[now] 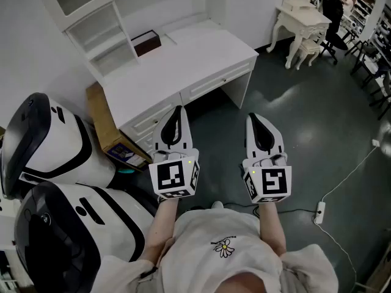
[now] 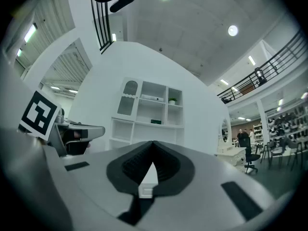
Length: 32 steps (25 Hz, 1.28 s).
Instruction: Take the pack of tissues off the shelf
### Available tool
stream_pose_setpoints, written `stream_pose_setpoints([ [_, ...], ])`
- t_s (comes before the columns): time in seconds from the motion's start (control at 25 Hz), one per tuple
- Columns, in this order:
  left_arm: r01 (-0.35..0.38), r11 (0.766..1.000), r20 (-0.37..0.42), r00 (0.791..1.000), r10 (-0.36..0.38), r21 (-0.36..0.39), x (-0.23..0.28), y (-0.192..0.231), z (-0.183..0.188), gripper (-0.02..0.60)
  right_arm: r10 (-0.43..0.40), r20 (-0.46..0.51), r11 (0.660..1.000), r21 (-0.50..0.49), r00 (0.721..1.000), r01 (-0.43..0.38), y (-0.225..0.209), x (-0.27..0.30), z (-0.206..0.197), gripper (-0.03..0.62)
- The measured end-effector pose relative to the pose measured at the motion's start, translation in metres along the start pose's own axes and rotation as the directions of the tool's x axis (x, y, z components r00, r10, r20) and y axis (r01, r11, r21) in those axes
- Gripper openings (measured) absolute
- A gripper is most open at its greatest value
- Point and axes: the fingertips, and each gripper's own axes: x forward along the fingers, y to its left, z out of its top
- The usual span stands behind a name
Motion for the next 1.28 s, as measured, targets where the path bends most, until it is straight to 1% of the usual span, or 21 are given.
stream_pose_setpoints([
  [0.16, -0.004, 1.0, -0.005, 1.0, 0.005, 0.018, -0.003, -0.002, 0.001, 0.0, 0.009, -0.011, 1.0, 0.013, 1.0, -0.009, 0.001, 0.0, -0.006, 0.003],
  [0.36, -0.006, 1.0, -0.017, 1.0, 0.005, -0.011, -0.002, -0.006, -0.005, 0.0, 0.031, -0.014, 0.999, 0.018, 0.999, -0.031, 0.0, -0.003, -0.01, 0.003],
  [0.48, -0.004, 1.0, -0.02, 1.0, 0.004, -0.015, -0.001, -0.011, -0.008, 0.0, 0.046, -0.021, 0.998, 0.044, 0.999, -0.045, -0.002, -0.005, -0.017, 0.003],
  [0.64, -0.005, 1.0, -0.029, 1.0, 0.005, -0.008, 0.0, -0.009, -0.01, 0.001, 0.066, -0.005, 0.992, 0.107, 0.998, -0.066, -0.002, -0.002, -0.021, 0.003],
  [0.76, -0.018, 1.0, -0.029, 0.999, 0.018, -0.007, 0.006, -0.003, -0.011, 0.0, 0.084, 0.0, 0.991, 0.108, 0.996, -0.083, -0.002, 0.002, -0.023, 0.003],
  [0.96, -0.027, 1.0, -0.006, 1.0, 0.027, -0.005, 0.03, 0.004, -0.012, 0.0, 0.075, 0.023, 0.989, 0.125, 0.997, -0.078, -0.015, 0.02, -0.03, 0.003],
  [1.16, -0.019, 1.0, 0.035, 0.999, 0.02, -0.003, 0.075, 0.015, -0.018, 0.001, 0.061, 0.045, 0.996, 0.058, 0.997, -0.064, -0.031, 0.062, -0.035, 0.003],
  [1.28, -0.017, 1.0, 0.052, 0.999, 0.018, -0.008, 0.108, 0.023, -0.02, 0.0, 0.058, 0.05, 0.998, 0.038, 0.997, -0.059, -0.044, 0.094, -0.037, 0.003],
])
